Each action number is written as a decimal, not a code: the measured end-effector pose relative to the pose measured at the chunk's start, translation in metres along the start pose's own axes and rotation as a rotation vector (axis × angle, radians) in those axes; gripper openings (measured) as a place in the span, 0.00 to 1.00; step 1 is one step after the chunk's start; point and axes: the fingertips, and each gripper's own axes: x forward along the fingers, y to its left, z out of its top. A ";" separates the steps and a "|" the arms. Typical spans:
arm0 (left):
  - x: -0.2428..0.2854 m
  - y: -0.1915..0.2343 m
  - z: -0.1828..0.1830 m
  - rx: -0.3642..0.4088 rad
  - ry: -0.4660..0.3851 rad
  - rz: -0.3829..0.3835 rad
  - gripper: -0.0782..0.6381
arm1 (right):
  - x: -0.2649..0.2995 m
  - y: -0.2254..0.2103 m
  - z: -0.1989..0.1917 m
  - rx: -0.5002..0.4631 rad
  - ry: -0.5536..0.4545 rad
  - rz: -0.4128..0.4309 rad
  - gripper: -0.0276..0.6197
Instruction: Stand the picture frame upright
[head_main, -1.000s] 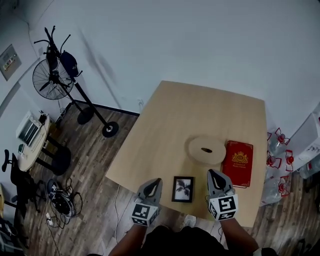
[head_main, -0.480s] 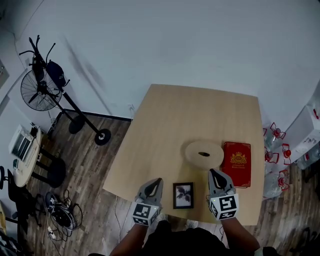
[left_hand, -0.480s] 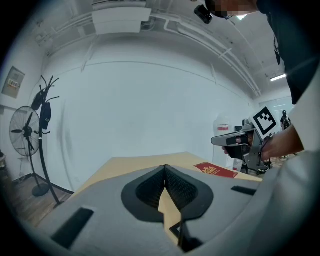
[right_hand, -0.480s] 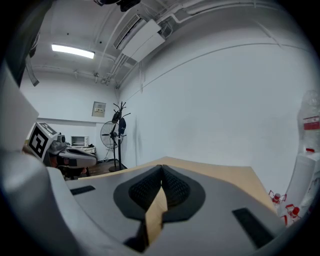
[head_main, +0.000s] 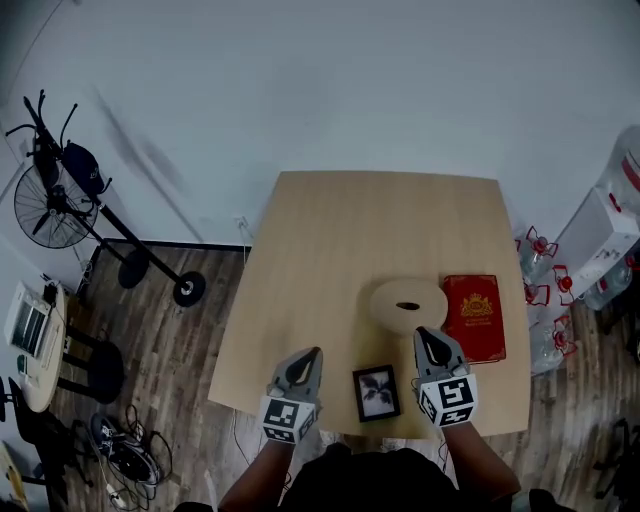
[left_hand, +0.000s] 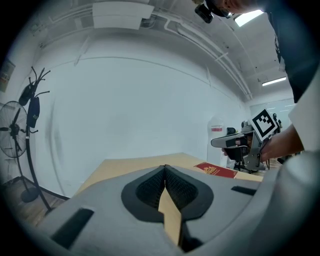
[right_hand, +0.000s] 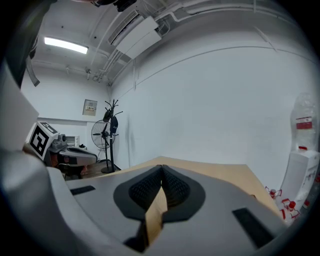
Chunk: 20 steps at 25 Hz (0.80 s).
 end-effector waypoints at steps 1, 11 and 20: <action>0.002 0.001 0.000 -0.003 -0.002 -0.008 0.11 | 0.002 0.000 -0.003 0.002 0.013 0.003 0.06; 0.007 -0.001 -0.015 -0.026 0.017 -0.067 0.11 | 0.010 0.014 -0.053 0.041 0.234 0.048 0.06; 0.004 0.004 -0.033 -0.048 0.053 -0.077 0.11 | 0.013 0.040 -0.129 0.156 0.522 0.151 0.24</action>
